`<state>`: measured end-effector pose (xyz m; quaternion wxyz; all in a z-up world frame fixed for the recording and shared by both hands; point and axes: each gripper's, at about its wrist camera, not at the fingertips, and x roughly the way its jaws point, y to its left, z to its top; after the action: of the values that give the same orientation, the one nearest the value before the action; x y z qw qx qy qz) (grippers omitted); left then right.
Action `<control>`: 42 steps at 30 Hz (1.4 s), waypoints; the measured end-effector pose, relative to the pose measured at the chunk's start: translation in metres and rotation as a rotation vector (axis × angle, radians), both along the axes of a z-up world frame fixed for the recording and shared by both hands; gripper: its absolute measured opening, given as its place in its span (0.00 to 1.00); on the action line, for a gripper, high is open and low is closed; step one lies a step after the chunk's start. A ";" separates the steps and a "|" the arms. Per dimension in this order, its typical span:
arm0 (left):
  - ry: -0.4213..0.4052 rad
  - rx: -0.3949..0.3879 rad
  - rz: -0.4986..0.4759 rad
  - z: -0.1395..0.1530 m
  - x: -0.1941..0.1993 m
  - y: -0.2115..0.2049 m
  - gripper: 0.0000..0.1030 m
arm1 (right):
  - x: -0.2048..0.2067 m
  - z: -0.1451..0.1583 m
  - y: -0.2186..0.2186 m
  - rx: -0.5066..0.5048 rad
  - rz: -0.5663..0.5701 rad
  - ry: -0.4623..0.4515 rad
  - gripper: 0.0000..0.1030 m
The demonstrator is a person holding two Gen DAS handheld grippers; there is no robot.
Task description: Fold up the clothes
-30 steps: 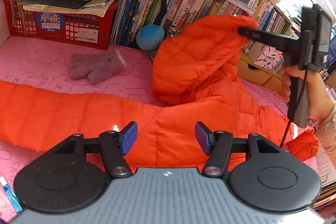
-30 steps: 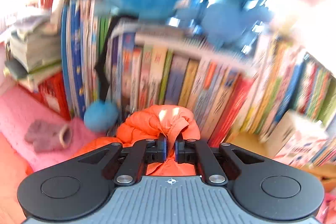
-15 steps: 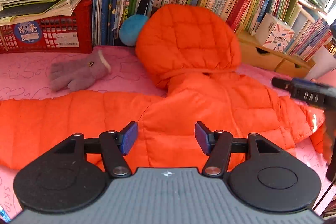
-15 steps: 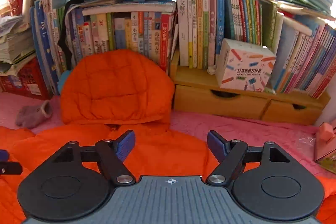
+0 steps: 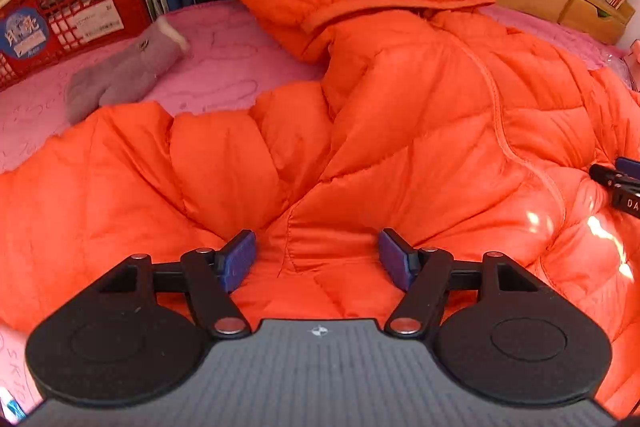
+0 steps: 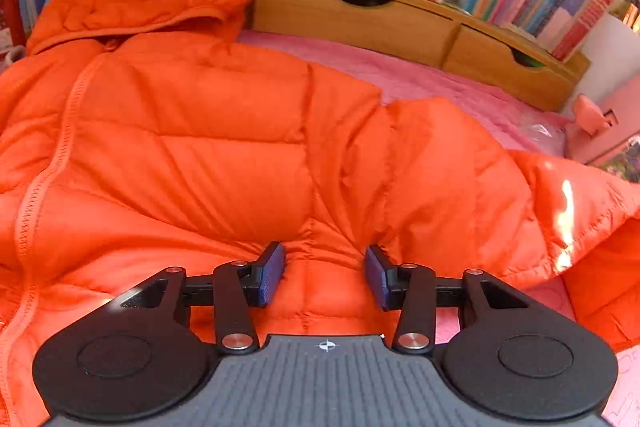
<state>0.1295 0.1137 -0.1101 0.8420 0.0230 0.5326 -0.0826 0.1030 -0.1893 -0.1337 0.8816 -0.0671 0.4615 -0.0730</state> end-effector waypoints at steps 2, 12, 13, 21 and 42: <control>-0.003 -0.007 0.020 0.004 -0.010 0.003 0.65 | -0.001 0.002 -0.013 -0.013 -0.037 0.026 0.60; -0.172 -0.131 0.054 0.019 0.020 0.015 0.63 | -0.005 0.029 0.022 0.012 0.030 -0.080 0.41; -0.159 -0.085 0.019 0.009 0.022 0.006 0.63 | -0.004 0.037 0.033 0.067 0.079 -0.109 0.41; -0.296 0.216 -0.034 -0.041 0.043 -0.017 0.90 | 0.053 0.021 0.108 0.153 0.314 -0.128 0.39; -0.128 0.136 0.170 -0.020 -0.057 0.015 0.83 | -0.076 0.010 0.072 0.168 0.324 -0.037 0.40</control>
<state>0.0727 0.1287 -0.1298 0.8748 0.0398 0.4821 0.0270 0.0269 -0.1173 -0.1232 0.8927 -0.0654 0.4327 0.1077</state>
